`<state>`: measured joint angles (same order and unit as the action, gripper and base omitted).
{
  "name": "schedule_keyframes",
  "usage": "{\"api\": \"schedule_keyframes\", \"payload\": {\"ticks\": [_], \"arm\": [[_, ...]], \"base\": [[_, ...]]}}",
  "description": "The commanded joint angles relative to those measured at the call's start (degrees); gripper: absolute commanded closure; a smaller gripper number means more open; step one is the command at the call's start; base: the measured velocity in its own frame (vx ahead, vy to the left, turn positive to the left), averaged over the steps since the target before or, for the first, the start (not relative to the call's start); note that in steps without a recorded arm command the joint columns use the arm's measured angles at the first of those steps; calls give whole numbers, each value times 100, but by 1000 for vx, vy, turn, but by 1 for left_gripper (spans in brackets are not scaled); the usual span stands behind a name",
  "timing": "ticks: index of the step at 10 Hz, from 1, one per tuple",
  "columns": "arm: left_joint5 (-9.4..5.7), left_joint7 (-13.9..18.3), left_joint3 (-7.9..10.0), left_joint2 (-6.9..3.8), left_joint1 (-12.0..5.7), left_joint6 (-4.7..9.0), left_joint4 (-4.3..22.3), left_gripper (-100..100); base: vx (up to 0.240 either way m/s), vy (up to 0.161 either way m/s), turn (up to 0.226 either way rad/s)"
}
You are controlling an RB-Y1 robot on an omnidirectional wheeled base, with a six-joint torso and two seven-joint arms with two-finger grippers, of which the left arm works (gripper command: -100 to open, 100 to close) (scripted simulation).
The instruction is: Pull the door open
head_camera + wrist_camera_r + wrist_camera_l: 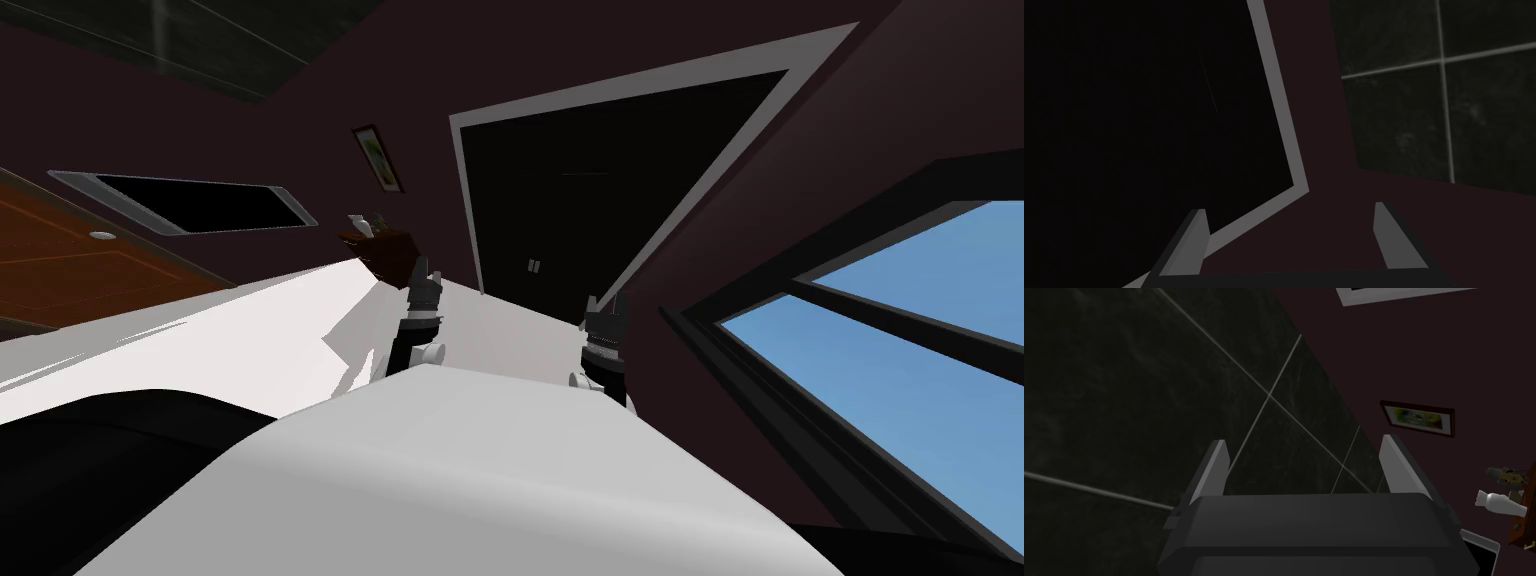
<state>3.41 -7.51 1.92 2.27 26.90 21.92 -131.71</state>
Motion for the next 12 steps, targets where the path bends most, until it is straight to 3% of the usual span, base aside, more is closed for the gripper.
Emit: {"api": "schedule_keyframes", "payload": {"ticks": [1, 6, 9, 11, 12], "arm": [[-15, 33, 0, -71, -38, 46, 163, -100], [-60, 136, -2, -249, -156, 188, 670, -100], [-100, 227, -3, -379, -260, 313, 1115, -100], [-109, 247, -4, -406, -283, 340, 1213, -100], [-127, 288, -4, -459, -330, 397, 1415, -100]], "base": [[78, -8, -40], [142, -32, -51], [133, -21, -61], [89, -32, -18], [126, -28, -74]]}}
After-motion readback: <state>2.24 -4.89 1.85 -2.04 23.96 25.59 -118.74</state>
